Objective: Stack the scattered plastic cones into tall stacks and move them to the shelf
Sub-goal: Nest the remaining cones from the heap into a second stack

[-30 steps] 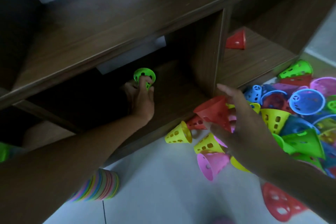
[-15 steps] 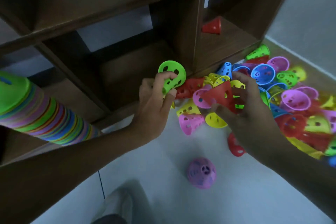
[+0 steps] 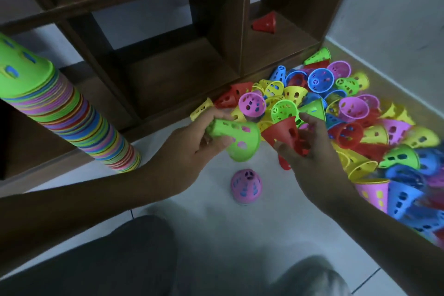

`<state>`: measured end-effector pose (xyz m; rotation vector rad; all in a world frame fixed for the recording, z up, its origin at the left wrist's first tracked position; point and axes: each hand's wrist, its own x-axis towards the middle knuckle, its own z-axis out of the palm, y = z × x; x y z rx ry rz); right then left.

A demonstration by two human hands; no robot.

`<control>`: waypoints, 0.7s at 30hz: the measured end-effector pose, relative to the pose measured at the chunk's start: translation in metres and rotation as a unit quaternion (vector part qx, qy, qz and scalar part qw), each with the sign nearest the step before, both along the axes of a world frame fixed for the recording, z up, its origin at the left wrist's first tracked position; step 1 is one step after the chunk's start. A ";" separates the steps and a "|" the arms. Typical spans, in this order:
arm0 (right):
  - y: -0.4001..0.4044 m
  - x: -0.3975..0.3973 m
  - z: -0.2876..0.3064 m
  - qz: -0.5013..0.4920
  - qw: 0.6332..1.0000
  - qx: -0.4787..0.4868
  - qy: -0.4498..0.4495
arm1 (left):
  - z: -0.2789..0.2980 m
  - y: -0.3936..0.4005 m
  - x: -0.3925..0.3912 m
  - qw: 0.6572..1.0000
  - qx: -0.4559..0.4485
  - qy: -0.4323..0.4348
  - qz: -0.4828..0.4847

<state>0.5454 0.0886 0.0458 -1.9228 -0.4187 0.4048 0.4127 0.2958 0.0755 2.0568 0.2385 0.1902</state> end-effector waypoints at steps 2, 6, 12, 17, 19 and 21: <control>-0.001 -0.002 0.000 -0.011 1.000 0.007 0.010 | -0.002 -0.004 -0.002 0.999 0.034 0.029 -0.015; -0.007 0.000 -0.003 -0.038 0.999 0.020 0.017 | -0.013 -0.016 0.012 0.996 0.064 0.055 -0.028; -0.021 -0.011 -0.009 -0.045 0.998 0.007 0.045 | -0.039 -0.037 0.018 0.988 0.114 0.086 -0.061; -0.024 -0.019 -0.010 -0.068 0.996 -0.002 0.052 | -0.059 -0.040 0.013 0.986 0.107 0.100 -0.076; -0.023 -0.024 -0.011 -0.071 0.996 -0.014 0.050 | -0.065 -0.037 0.011 0.986 0.097 0.111 -0.078; -0.022 -0.027 -0.012 -0.075 0.996 -0.018 0.048 | -0.069 -0.036 0.010 0.986 0.086 0.117 -0.078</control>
